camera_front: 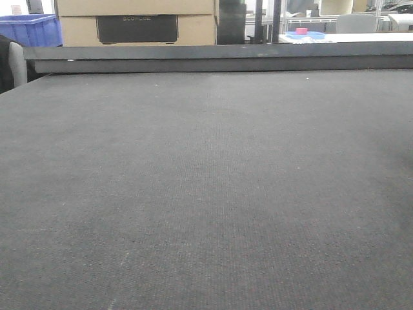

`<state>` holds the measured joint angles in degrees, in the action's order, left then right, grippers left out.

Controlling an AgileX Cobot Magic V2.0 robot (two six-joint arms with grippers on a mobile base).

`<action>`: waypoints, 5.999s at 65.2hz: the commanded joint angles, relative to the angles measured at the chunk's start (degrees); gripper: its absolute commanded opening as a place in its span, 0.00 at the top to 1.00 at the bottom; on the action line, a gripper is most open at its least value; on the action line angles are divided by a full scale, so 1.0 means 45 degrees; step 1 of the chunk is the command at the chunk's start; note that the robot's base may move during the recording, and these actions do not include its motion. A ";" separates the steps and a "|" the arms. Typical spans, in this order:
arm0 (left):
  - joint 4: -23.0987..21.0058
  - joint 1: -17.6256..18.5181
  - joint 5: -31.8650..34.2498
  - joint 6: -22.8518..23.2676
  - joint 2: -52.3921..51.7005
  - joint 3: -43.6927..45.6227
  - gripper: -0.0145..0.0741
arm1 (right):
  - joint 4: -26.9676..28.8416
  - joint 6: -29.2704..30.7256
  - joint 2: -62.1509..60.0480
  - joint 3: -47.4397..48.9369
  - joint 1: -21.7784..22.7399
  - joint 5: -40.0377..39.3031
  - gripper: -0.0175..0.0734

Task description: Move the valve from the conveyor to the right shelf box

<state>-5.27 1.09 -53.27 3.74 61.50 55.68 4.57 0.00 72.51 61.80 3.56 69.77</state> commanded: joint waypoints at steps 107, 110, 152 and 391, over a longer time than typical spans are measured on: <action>-0.0128 0.0056 0.0020 -0.0016 0.0017 0.0116 0.96 | -0.0181 0.1113 0.2904 -0.0738 0.0047 -0.1622 0.19; -0.0128 0.0056 0.0020 -0.0016 0.0017 0.0116 0.96 | -0.0181 0.1113 0.2904 -0.0738 0.0047 -0.1653 0.19; 0.0021 0.0037 -0.2892 0.0534 0.1046 0.1180 0.96 | -0.0181 0.0977 0.2275 0.0028 0.0047 -0.0776 0.98; -0.3541 -0.1455 0.6467 -0.4253 -0.7964 -0.5479 0.96 | 0.0140 0.0999 -0.9965 -0.6243 0.0047 -0.8466 0.99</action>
<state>-20.27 -5.38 -25.99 -15.05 26.12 30.65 5.38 4.33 28.30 33.47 3.56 35.81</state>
